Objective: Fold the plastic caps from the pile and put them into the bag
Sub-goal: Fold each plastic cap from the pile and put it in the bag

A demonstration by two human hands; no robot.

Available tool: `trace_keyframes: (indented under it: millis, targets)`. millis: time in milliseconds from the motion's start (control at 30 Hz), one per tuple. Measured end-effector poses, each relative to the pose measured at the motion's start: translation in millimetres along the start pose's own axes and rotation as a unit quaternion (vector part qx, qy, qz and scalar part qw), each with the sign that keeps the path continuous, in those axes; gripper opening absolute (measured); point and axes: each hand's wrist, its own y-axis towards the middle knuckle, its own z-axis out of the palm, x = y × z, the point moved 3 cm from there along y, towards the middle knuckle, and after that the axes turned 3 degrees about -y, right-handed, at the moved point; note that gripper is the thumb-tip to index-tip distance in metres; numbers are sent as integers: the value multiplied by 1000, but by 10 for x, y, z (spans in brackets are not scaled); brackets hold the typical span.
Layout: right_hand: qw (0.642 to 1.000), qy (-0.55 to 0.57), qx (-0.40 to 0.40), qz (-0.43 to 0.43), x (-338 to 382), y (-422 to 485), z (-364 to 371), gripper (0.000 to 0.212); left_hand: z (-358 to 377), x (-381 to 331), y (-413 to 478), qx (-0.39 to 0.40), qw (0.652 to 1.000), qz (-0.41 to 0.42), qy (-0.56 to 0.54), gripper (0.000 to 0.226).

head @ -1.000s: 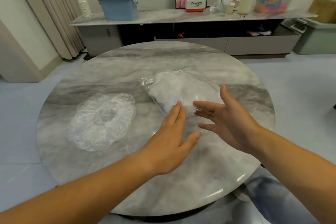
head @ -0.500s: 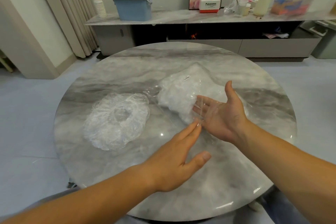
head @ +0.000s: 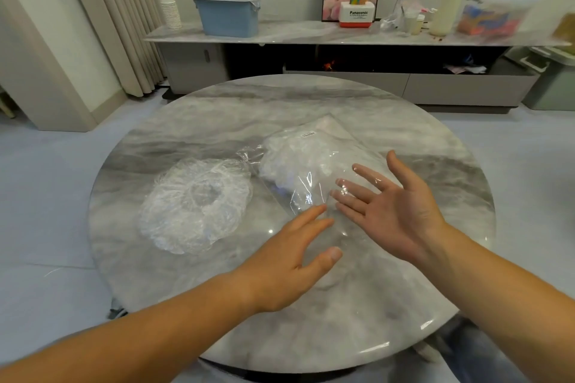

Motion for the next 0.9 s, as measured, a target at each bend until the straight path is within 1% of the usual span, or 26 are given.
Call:
trace_keyframes:
  millis: [67,133,200,233,267,300,333,400,433,500,533,567,633,667,700,767,833,900]
  targets:
    - [1000,-24,2,2,-6,-95,-44,64,-22,18,-14,-12,1000,12,-5,67]
    - [995,-94,-21,-20,3,-186,-82,61,-70,19,-51,-27,999,19,-14,55]
    - [973,-198,-81,-84,38,-289,-80,54,-147,38,-114,-46,999,19,-22,51]
    - [955,-246,-108,-126,60,-353,-44,49,-194,67,-155,-59,998,14,-16,51]
    - [936,-285,-115,-171,68,-415,21,46,-252,119,-203,-75,997,4,-4,52]
    - [918,-317,-104,-214,66,-479,99,45,-318,182,-246,-93,995,-12,12,50]
    - [901,-345,-71,-253,41,-534,199,45,-392,269,-298,-111,993,-37,27,47]
    - [867,-402,23,-293,-99,-616,412,45,-555,452,-418,-144,983,-87,73,43]
    - [849,-438,64,-289,-209,-629,501,45,-629,546,-486,-153,977,-107,106,42]
    - [804,-526,124,-249,-443,-607,630,42,-724,700,-592,-143,963,-142,178,44]
    - [771,-576,150,-226,-564,-584,687,43,-751,779,-640,-129,957,-160,203,46]
    - [730,-627,176,-208,-685,-559,729,46,-769,854,-685,-116,954,-178,212,46]
    - [650,-708,210,-175,-881,-517,770,51,-772,954,-729,-102,954,-190,208,51]
    - [625,-733,215,-161,-951,-492,780,53,-771,990,-739,-100,954,-186,210,56]
    - [609,-749,213,-150,-1001,-459,778,55,-772,1005,-738,-105,954,-179,218,63]
    - [594,-767,200,-135,-1051,-388,766,56,-779,1042,-730,-123,950,-159,237,75]
    - [593,-775,181,-127,-1050,-328,731,56,-783,1063,-720,-132,948,-136,257,74]
    - [583,-784,162,-135,-1018,-287,686,55,-777,1059,-724,-113,953,-125,252,78]
